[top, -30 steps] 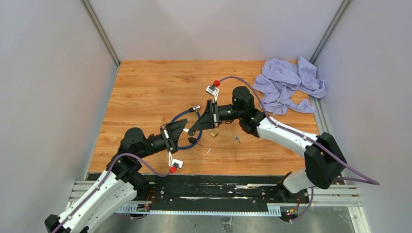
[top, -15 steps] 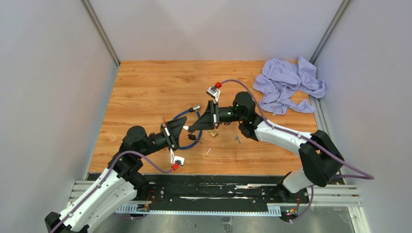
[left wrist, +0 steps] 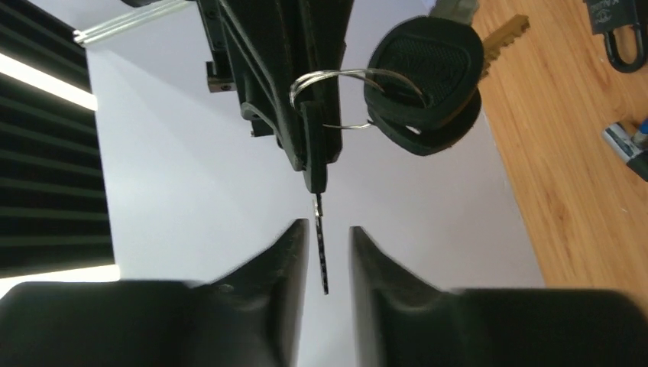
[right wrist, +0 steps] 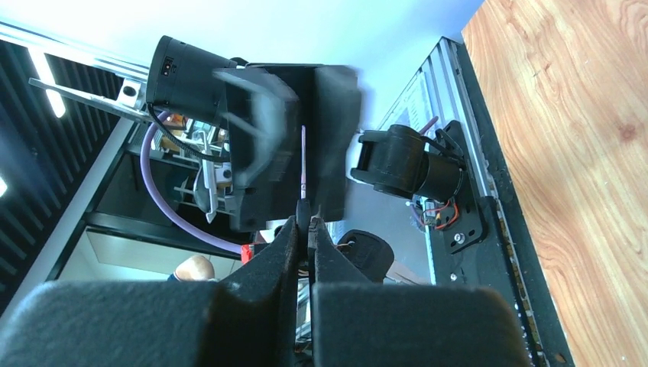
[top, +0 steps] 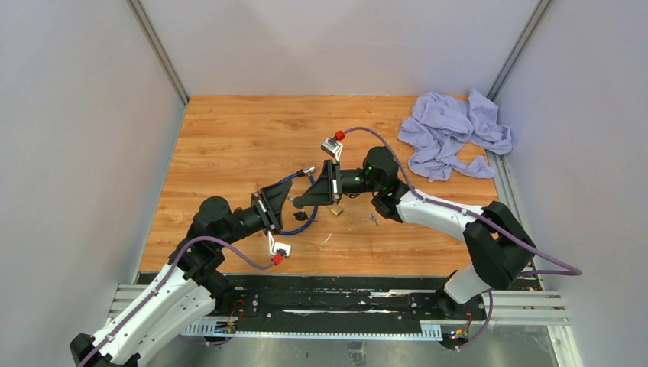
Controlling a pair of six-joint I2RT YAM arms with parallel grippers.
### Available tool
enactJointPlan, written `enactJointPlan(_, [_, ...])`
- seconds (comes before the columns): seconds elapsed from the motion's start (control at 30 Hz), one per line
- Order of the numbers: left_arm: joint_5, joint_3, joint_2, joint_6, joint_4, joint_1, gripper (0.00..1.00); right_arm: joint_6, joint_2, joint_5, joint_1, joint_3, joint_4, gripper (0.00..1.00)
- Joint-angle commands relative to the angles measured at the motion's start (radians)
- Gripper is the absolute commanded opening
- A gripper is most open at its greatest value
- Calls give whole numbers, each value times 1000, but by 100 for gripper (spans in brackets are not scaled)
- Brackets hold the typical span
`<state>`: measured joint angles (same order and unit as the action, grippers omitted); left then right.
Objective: Unlock with the key
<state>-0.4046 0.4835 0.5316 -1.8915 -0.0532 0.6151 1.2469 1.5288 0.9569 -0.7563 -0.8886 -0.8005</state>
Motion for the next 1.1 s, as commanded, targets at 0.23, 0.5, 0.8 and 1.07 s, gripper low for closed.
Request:
enactJointPlan(0.23, [78, 312, 133, 419, -544, 5, 98, -270, -91, 34, 92, -52, 444, 1])
enactJointPlan(0.5, [11, 635, 421, 948, -840, 4, 98, -668, -182, -109, 137, -164, 1011, 1])
enactJointPlan(0.8, [-19, 870, 885, 978, -886, 5, 98, -792, -387, -482, 415, -137, 1401, 1])
enactJointPlan(1.07, [21, 997, 1229, 734, -751, 5, 95, -818, -508, -604, 523, -115, 1511, 1])
